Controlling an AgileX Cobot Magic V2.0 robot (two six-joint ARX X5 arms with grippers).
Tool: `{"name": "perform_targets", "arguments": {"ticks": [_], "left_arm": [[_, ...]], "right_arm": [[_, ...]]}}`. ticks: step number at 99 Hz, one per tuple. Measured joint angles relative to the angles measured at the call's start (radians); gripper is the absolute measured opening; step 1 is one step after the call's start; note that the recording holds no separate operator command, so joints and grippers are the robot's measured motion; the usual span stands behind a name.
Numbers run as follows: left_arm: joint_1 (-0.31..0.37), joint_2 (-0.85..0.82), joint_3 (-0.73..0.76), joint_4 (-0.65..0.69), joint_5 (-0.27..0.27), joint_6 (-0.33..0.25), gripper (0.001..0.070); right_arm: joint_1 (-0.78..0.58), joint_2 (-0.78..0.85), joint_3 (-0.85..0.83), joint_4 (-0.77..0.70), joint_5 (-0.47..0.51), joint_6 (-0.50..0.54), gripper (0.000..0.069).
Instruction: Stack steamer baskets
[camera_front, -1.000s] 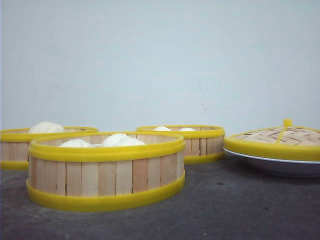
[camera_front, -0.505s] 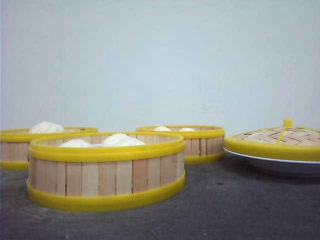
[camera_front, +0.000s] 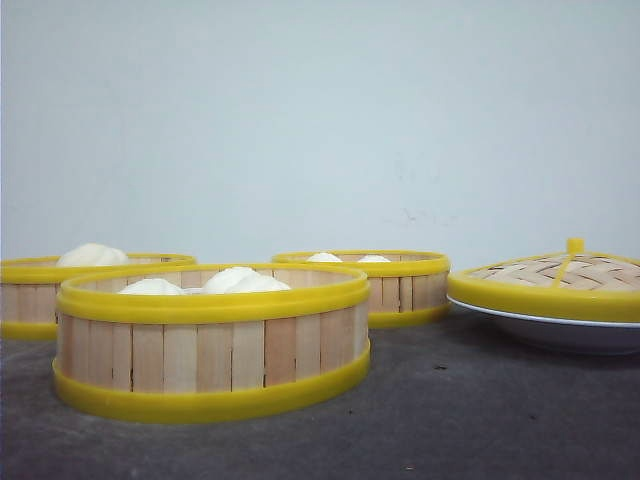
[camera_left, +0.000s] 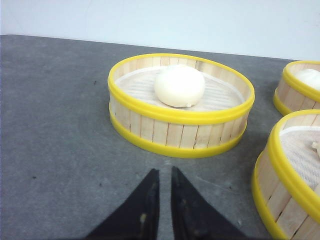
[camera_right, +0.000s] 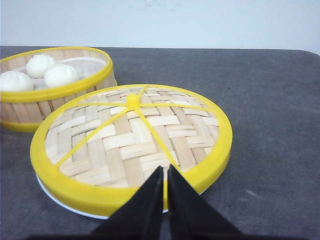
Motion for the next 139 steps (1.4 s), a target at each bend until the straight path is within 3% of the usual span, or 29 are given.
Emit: {"name": "perform_targets", "arguments": {"ticks": [89, 116, 139], "left_arm": [[0.000, 0.000, 0.000, 0.000, 0.000, 0.000, 0.0015], [0.000, 0.000, 0.000, 0.000, 0.004, -0.001, 0.0015], [0.000, 0.000, 0.001, 0.006, 0.018, -0.054, 0.0015]], "right_arm": [[0.000, 0.000, 0.000, 0.001, 0.000, 0.000, 0.0010], [0.000, 0.000, 0.000, -0.001, 0.000, 0.043, 0.0010], [0.000, 0.000, 0.001, 0.000, -0.024, 0.113, 0.0009]]}}
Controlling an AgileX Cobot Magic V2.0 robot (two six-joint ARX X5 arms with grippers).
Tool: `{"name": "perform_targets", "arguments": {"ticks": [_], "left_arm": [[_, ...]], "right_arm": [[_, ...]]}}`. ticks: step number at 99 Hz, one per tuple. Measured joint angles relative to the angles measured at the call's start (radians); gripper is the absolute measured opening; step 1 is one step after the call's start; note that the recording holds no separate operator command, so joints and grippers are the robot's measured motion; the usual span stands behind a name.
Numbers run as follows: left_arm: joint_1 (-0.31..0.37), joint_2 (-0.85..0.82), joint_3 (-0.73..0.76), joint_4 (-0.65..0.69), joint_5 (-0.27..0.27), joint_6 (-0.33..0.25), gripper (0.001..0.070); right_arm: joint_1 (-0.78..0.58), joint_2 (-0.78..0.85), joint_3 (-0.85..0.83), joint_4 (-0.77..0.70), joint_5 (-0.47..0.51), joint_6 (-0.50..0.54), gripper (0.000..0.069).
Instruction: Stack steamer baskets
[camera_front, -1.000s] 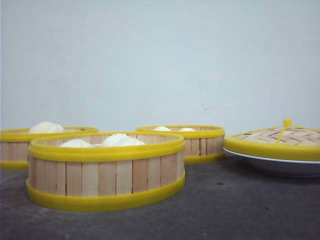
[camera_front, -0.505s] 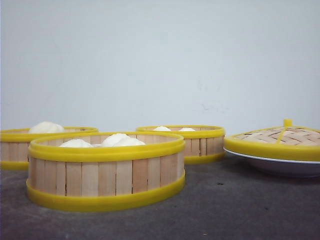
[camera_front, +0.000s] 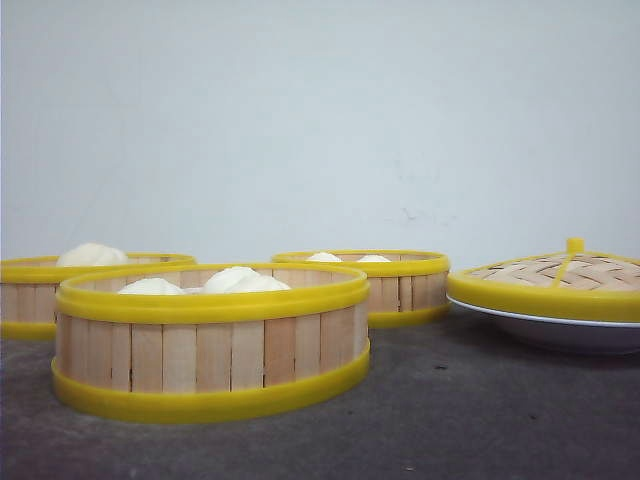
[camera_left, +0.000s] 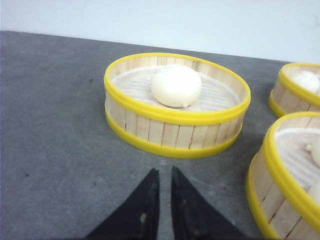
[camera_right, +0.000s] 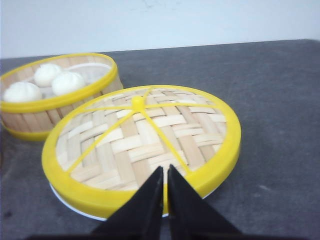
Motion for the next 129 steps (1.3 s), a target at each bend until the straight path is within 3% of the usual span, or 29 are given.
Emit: {"name": "perform_targets", "arguments": {"ticks": [22, 37, 52, 74, 90, 121, 129], "left_arm": [[-0.001, 0.041, 0.158, -0.008, 0.052, -0.131, 0.0015], [-0.001, 0.158, 0.342, -0.048, 0.052, -0.145, 0.0015], [-0.001, 0.340, 0.501, -0.182, 0.076, -0.121, 0.0015], [-0.001, 0.578, 0.699, -0.294, 0.079, -0.010, 0.0015], [-0.001, 0.696, 0.713, -0.318, 0.079, 0.049, 0.0015], [-0.001, 0.756, 0.713, -0.336, 0.079, 0.063, 0.0015], [-0.001, 0.756, 0.713, -0.335, 0.079, 0.066, 0.0050]], "right_arm": [[0.000, 0.013, 0.127, -0.007, -0.039, 0.156, 0.0009], [0.000, 0.111, 0.293, -0.066, -0.046, 0.187, 0.0009], [0.000, 0.303, 0.471, -0.206, -0.048, 0.165, 0.0009], [0.000, 0.609, 0.706, -0.389, -0.047, 0.044, 0.0009], [0.000, 0.790, 0.787, -0.428, -0.047, -0.035, 0.0009], [0.000, 0.919, 0.788, -0.438, -0.045, -0.084, 0.0011], [0.000, 0.921, 0.788, -0.435, -0.044, -0.091, 0.0086]]}}
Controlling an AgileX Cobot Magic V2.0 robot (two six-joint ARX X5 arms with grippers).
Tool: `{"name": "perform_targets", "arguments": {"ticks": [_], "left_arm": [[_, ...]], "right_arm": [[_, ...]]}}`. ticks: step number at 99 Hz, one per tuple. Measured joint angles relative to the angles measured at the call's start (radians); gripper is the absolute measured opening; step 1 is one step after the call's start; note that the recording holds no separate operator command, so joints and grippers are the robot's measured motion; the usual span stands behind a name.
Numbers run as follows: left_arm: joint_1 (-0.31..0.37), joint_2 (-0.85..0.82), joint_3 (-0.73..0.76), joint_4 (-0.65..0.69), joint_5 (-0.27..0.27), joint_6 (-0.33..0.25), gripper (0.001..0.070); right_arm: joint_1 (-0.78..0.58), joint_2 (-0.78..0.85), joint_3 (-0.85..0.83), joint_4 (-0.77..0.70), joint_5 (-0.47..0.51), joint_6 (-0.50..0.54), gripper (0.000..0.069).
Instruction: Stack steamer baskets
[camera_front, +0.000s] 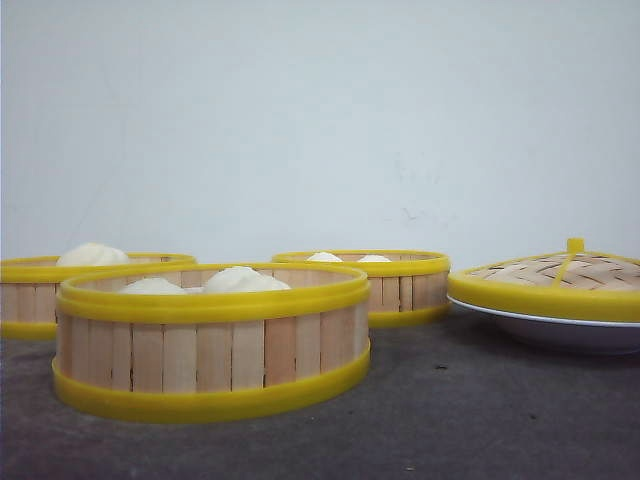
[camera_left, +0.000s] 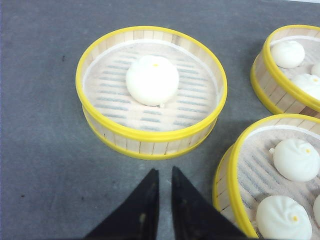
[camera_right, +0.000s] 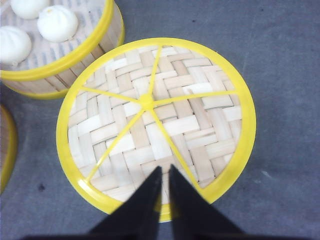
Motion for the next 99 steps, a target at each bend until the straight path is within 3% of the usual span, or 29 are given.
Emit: {"name": "perform_targets", "arguments": {"ticks": [5, 15, 24, 41, 55, 99], "left_arm": [[0.000, 0.000, 0.000, 0.000, 0.000, 0.000, 0.0133], [0.000, 0.000, 0.000, 0.000, 0.000, 0.002, 0.0361], [0.000, 0.000, 0.000, 0.000, 0.000, 0.005, 0.0447], [0.000, 0.000, 0.000, 0.000, 0.000, 0.005, 0.0468], [0.000, 0.000, 0.000, 0.000, 0.000, 0.005, 0.0468], [0.000, 0.000, 0.000, 0.000, 0.000, 0.005, 0.0468]], "right_arm": [[0.000, 0.000, 0.000, 0.002, 0.005, -0.003, 0.0195], [0.000, 0.000, 0.000, 0.009, 0.024, -0.003, 0.0439], [0.000, 0.002, 0.000, 0.019, 0.023, -0.003, 0.0532], [0.009, 0.049, 0.001, 0.085, 0.014, 0.003, 0.0560], [0.049, 0.180, 0.049, 0.128, -0.010, 0.017, 0.0560], [0.173, 0.740, 0.523, 0.125, -0.004, 0.024, 0.0560]]}}
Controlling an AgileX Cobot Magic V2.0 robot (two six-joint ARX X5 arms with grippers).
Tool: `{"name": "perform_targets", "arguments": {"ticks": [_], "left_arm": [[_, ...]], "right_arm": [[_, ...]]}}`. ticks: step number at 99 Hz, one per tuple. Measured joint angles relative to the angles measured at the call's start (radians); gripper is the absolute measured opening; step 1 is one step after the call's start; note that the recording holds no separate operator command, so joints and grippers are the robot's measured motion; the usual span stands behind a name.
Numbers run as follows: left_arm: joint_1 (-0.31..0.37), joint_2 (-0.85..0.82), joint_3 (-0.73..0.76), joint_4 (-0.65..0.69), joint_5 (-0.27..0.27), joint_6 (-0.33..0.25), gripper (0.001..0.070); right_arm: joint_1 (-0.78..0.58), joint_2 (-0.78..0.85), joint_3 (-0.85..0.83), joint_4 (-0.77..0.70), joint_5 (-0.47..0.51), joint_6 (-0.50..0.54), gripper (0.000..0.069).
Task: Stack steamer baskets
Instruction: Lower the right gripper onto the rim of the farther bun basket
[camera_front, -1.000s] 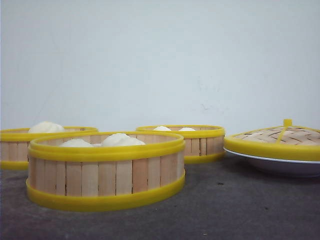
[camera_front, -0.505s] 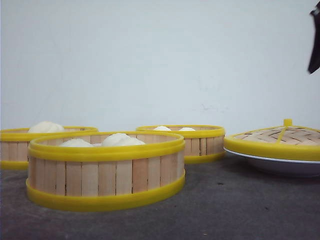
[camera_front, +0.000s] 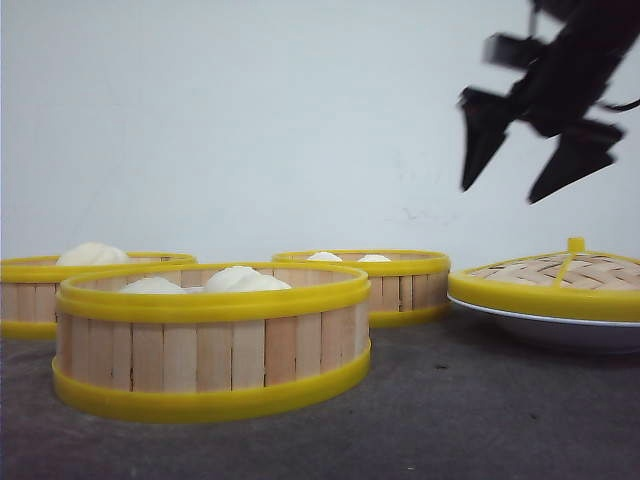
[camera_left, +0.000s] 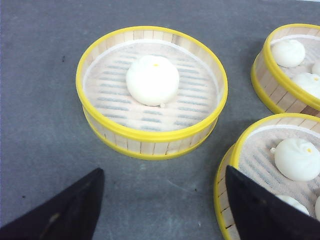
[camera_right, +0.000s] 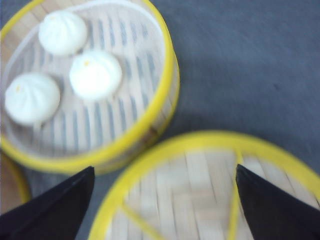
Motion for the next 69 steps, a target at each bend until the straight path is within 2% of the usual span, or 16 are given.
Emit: {"name": "perform_targets", "arguments": {"ticks": [25, 37, 55, 69], "left_arm": [[0.000, 0.000, 0.000, 0.000, 0.000, 0.000, 0.0468], [0.000, 0.000, 0.000, 0.000, 0.000, 0.000, 0.0468], [0.000, 0.000, 0.000, 0.000, 0.000, 0.000, 0.0468], [0.000, 0.000, 0.000, 0.000, 0.000, 0.000, 0.0468]], "right_arm": [[0.019, 0.272, 0.270, -0.075, 0.006, 0.000, 0.0553], [0.026, 0.362, 0.368, -0.104, 0.058, -0.001, 0.0541], [0.037, 0.442, 0.430, -0.100, 0.076, -0.001, 0.0534], [0.039, 0.466, 0.430, -0.084, 0.079, 0.000, 0.0491]]}}
